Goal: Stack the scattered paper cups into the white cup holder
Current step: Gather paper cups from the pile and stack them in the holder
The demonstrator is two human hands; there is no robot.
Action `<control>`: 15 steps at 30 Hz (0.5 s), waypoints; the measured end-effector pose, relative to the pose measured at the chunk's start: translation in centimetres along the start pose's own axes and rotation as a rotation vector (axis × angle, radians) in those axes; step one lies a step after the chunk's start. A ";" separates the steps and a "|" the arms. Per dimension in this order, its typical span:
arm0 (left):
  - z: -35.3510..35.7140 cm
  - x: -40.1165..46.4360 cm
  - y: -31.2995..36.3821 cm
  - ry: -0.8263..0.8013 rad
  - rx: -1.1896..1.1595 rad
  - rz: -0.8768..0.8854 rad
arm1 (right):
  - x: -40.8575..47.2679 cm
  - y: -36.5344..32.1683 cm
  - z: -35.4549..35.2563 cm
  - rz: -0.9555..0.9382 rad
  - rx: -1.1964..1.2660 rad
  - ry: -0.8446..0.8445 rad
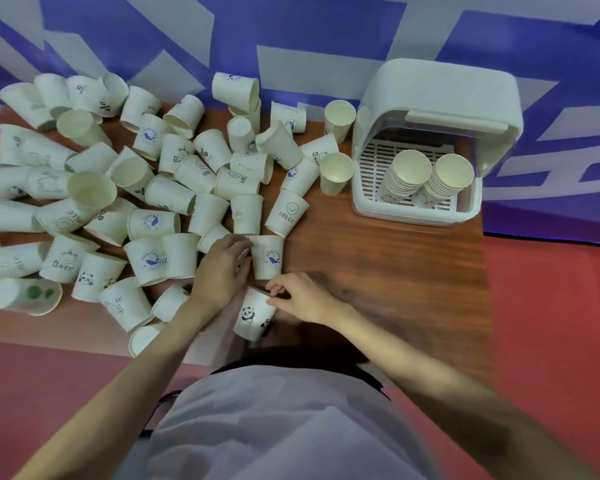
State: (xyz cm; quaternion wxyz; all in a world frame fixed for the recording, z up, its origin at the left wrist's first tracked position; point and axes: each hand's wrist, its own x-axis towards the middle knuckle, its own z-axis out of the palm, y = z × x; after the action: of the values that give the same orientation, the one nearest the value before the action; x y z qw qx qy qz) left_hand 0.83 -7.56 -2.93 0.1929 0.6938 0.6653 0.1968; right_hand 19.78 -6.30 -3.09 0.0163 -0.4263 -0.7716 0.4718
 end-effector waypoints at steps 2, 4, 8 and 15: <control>0.1 0.4 0.1 -0.025 -0.004 -0.001 | 0.4 -0.3 0.5 0.046 0.019 -0.039; 0.2 1.1 0.1 -0.050 -0.011 0.007 | 0.7 -0.4 0.9 0.068 0.020 -0.050; 0.6 2.7 -0.3 -0.128 0.005 0.011 | 0.4 -0.1 1.0 0.087 0.019 -0.040; 1.8 3.6 0.2 -0.230 0.028 -0.060 | -1.8 2.6 -2.6 0.171 0.025 0.059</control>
State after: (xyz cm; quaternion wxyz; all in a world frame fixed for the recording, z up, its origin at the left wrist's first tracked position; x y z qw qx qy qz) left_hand 2.05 -4.00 -4.27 0.2638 0.6944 0.6619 0.1008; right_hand 23.72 -5.16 -2.85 0.0041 -0.5040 -0.7257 0.4683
